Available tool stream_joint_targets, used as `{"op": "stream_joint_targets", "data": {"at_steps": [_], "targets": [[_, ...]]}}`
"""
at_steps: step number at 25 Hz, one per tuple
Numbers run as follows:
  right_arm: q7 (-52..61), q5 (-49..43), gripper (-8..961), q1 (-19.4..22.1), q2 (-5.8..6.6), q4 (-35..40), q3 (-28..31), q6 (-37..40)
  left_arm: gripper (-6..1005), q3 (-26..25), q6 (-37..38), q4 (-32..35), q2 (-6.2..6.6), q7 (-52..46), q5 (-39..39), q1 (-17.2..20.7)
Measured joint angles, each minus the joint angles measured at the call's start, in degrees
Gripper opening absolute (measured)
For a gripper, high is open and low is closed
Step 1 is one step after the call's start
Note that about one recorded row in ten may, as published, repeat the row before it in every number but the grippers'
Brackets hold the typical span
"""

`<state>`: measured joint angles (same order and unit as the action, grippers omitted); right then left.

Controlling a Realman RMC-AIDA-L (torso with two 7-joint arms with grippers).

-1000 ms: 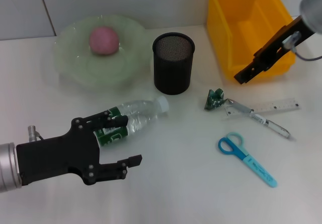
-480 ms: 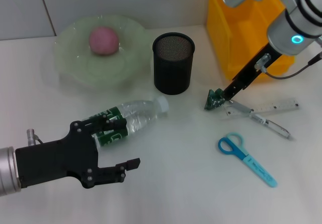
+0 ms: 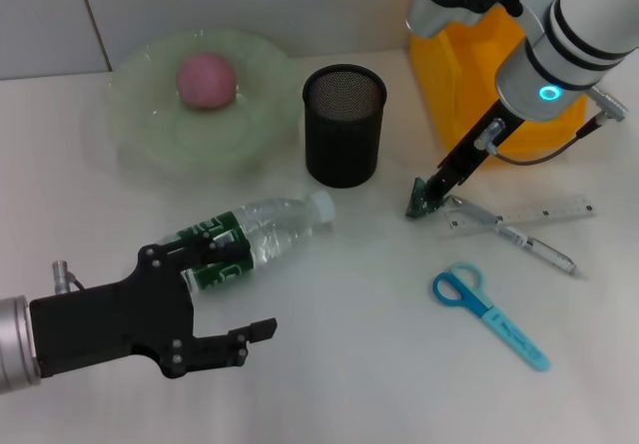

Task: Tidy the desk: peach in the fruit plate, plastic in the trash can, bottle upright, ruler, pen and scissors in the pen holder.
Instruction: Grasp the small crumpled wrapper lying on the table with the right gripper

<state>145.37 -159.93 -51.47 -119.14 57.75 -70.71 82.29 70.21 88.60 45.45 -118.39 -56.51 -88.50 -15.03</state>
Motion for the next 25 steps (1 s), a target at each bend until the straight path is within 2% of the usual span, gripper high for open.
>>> {"op": "stream_joint_targets", "data": {"at_steps": [13, 25], "targets": [[0.08, 0.27, 753, -2.67, -0.12, -7.27, -0.76, -4.68, 810, -0.04, 0.09, -0.16, 0.01, 0.04, -0.13, 0.08], [0.72, 0.15, 734, -3.75, -0.21, -10.64, -1.7, -7.37, 811, -0.05, 0.17, -0.84, 0.0, 0.52, -0.27, -0.11]]}}
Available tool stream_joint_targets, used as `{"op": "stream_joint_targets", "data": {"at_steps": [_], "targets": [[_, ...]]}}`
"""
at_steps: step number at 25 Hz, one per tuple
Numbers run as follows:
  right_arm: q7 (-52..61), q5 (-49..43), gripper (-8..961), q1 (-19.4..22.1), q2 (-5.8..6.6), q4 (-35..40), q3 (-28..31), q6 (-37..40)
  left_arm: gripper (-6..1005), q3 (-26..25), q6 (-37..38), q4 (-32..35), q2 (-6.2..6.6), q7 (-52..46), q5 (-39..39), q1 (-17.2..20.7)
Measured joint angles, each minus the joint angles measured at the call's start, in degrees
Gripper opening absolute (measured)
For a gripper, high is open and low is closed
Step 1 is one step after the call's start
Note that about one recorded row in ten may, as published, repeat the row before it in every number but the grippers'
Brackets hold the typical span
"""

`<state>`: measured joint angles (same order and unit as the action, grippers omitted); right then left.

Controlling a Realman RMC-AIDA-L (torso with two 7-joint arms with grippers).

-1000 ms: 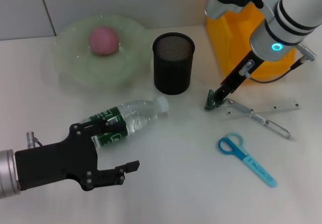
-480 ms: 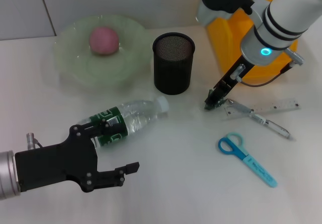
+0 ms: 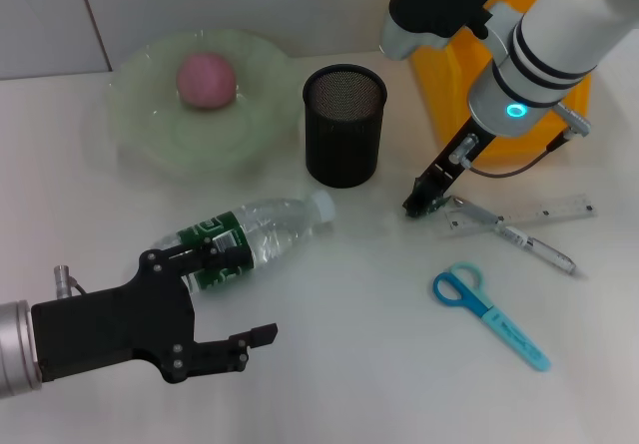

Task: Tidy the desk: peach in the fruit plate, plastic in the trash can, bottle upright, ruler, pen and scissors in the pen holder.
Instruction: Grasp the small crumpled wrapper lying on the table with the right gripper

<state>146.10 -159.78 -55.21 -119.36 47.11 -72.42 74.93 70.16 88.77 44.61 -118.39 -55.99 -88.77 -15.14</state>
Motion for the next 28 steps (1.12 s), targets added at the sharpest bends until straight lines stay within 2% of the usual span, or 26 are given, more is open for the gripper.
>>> {"op": "stream_joint_targets", "data": {"at_steps": [21, 28], "targets": [[0.59, -0.1, 701, -0.55, 0.01, -6.4, -0.44, -4.86, 810, 0.51, 0.0, -0.61, -0.08, 0.24, 0.27, -0.86], [0.59, 0.1, 690, -0.53, 0.01, -6.94, 0.05, -5.82, 810, 0.37, -0.01, -2.63, -0.12, 1.45, 0.27, -2.48]]}}
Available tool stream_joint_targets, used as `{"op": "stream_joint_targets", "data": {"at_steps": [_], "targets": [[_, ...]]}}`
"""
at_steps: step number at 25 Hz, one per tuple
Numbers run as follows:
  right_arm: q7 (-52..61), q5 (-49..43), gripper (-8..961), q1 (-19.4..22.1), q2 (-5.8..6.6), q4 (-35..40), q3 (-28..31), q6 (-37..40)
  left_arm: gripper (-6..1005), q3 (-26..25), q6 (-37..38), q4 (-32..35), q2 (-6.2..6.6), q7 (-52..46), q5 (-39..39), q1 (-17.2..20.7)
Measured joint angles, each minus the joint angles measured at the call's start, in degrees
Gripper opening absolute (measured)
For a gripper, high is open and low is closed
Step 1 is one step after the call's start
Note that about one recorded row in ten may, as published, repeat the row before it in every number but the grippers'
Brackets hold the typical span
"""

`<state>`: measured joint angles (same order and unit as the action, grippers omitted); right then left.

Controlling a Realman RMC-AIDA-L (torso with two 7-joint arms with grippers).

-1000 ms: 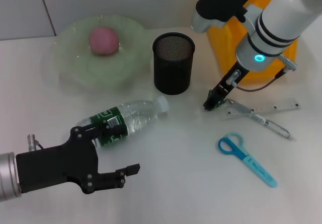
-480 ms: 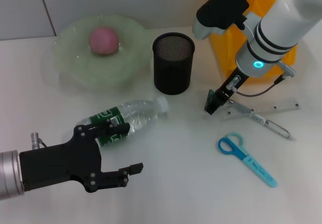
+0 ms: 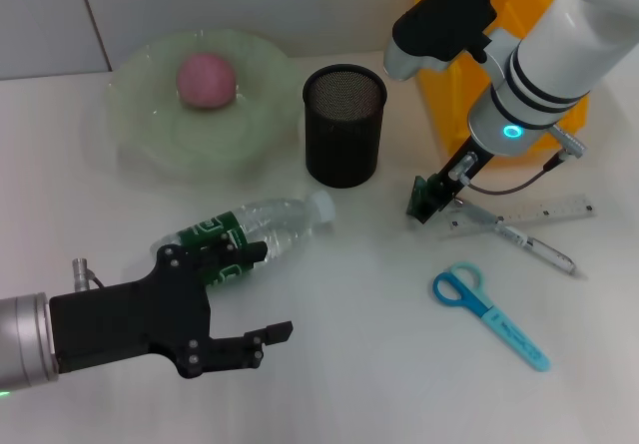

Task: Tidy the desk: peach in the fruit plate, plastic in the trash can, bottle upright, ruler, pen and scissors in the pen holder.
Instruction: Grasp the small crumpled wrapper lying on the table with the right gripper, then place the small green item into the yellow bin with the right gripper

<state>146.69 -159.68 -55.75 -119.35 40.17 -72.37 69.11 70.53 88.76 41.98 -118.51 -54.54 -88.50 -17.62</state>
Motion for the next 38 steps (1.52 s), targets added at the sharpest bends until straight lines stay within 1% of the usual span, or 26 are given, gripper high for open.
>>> {"op": "stream_joint_targets", "data": {"at_steps": [4, 12, 18, 22, 25, 28, 30, 31, 32, 34, 35, 36, 38], "targets": [[0.04, 0.09, 684, 0.1, 0.0, -0.01, 0.04, -0.64, 811, -0.03, 0.0, -0.65, 0.0, 0.26, 0.0, -0.44], [0.09, 0.19, 453, 0.49, 0.0, -0.09, 0.04, -1.2, 811, -0.08, 0.08, -0.85, 0.04, 0.49, 0.0, -0.58], [0.09, 0.3, 411, 0.66, 0.0, 0.04, 0.12, -0.86, 811, -0.05, 0.43, -0.85, 0.04, 0.52, -0.01, -0.58], [0.09, 0.34, 394, 1.15, 0.0, 1.54, 0.16, -0.05, 811, -0.11, 0.49, -0.91, 0.04, 0.57, 0.0, -0.58], [0.13, 0.39, 380, 2.17, 0.0, 4.61, 0.28, 1.7, 811, -0.2, 0.7, -0.94, 0.04, 0.58, -0.01, -0.58], [0.86, 0.42, 367, 3.98, 0.0, 9.91, 0.31, 4.12, 811, -0.3, 1.0, -0.94, 0.04, 0.58, -0.01, -0.55], [1.61, 0.43, 354, 6.33, 0.05, 15.82, 0.37, 6.23, 811, -0.37, 1.15, -0.94, 0.04, 0.58, -0.01, -0.57], [1.61, 0.43, 345, 6.33, 0.05, 15.82, 0.37, 6.23, 811, -0.37, 1.15, -0.94, 0.04, 0.58, -0.01, -0.57], [1.79, 0.42, 336, 6.88, 0.09, 17.42, 0.54, 6.74, 811, -0.39, 1.17, -0.94, 0.04, 0.58, -0.01, -0.59], [2.09, 0.46, 318, 7.95, 0.15, 20.92, 1.39, 8.42, 811, -0.39, 1.19, -0.94, 0.04, 0.58, -0.01, -0.61], [2.22, 0.5, 309, 8.81, 0.17, 23.99, 2.6, 10.1, 811, -0.39, 1.22, -0.91, 0.04, 0.58, -0.01, -0.63], [2.22, 0.5, 301, 8.81, 0.17, 23.99, 2.6, 10.1, 810, -0.39, 1.22, -0.91, 0.04, 0.58, -0.01, -0.63], [2.43, 0.61, 284, 9.84, 0.19, 27.89, 4.44, 11.97, 810, -0.4, 1.24, -0.81, 0.04, 0.58, -0.01, -0.77]]}}
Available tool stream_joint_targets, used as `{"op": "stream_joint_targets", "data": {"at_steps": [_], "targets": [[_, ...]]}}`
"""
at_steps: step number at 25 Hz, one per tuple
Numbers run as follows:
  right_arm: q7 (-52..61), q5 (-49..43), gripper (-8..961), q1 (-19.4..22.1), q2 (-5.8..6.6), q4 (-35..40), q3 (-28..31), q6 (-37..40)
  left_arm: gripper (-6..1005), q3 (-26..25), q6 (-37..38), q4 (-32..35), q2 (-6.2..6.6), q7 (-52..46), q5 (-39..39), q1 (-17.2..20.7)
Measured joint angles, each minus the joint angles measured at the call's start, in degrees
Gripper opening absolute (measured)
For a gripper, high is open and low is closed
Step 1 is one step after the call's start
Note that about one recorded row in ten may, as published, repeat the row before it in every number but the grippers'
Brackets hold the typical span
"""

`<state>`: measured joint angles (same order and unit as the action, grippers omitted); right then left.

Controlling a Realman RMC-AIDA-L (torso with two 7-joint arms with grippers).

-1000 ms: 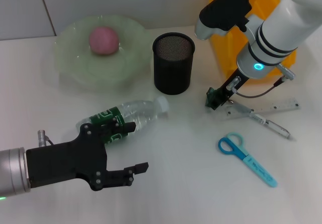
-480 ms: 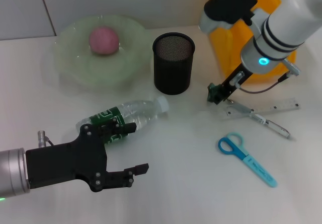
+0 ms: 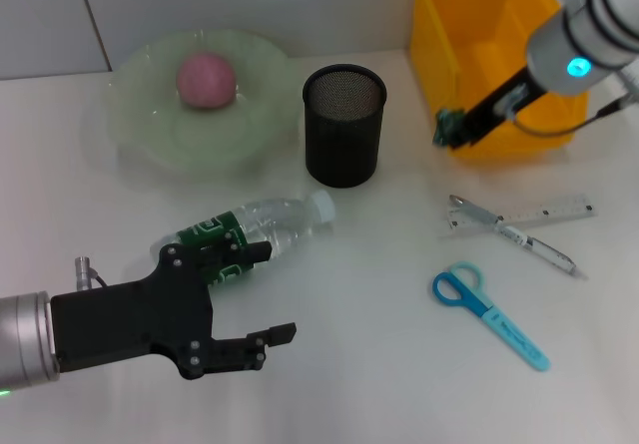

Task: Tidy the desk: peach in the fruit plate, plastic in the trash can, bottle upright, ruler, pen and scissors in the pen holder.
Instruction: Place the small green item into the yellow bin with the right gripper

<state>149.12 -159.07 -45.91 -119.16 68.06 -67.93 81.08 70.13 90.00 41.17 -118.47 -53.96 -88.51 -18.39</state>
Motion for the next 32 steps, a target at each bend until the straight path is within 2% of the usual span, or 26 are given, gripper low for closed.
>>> {"op": "stream_joint_targets", "data": {"at_steps": [6, 10, 15, 20, 26, 32], "targets": [[0.69, -0.04, 210, 1.7, 0.18, 9.46, 6.16, 4.49, 810, 0.01, 0.12, 0.11, 0.07, 0.0, 0.0, -0.14], [0.63, -2.06, 180, 2.09, 0.64, 11.54, 9.95, 4.16, 810, 0.01, 0.46, 0.14, 0.09, 0.0, 0.0, -0.21], [0.63, -7.77, 164, 1.88, 0.93, 8.35, 11.92, -2.3, 810, 0.01, 0.81, 0.15, 0.09, 0.0, 0.0, -0.28], [0.51, -7.89, 148, 0.19, 1.21, 1.34, 11.67, -8.49, 810, 0.01, 0.86, 0.26, 0.1, 0.0, 0.0, -0.39], [0.08, -8.08, 187, -2.2, 1.23, -4.24, 11.23, -12.17, 810, 0.01, 1.03, 0.24, 0.18, -0.1, 0.0, -0.44], [-1.07, -7.35, 458, -2.02, 1.32, -3.51, 10.86, -11.79, 811, -0.03, 1.33, 0.1, 0.18, -0.09, 0.0, -0.19]]}}
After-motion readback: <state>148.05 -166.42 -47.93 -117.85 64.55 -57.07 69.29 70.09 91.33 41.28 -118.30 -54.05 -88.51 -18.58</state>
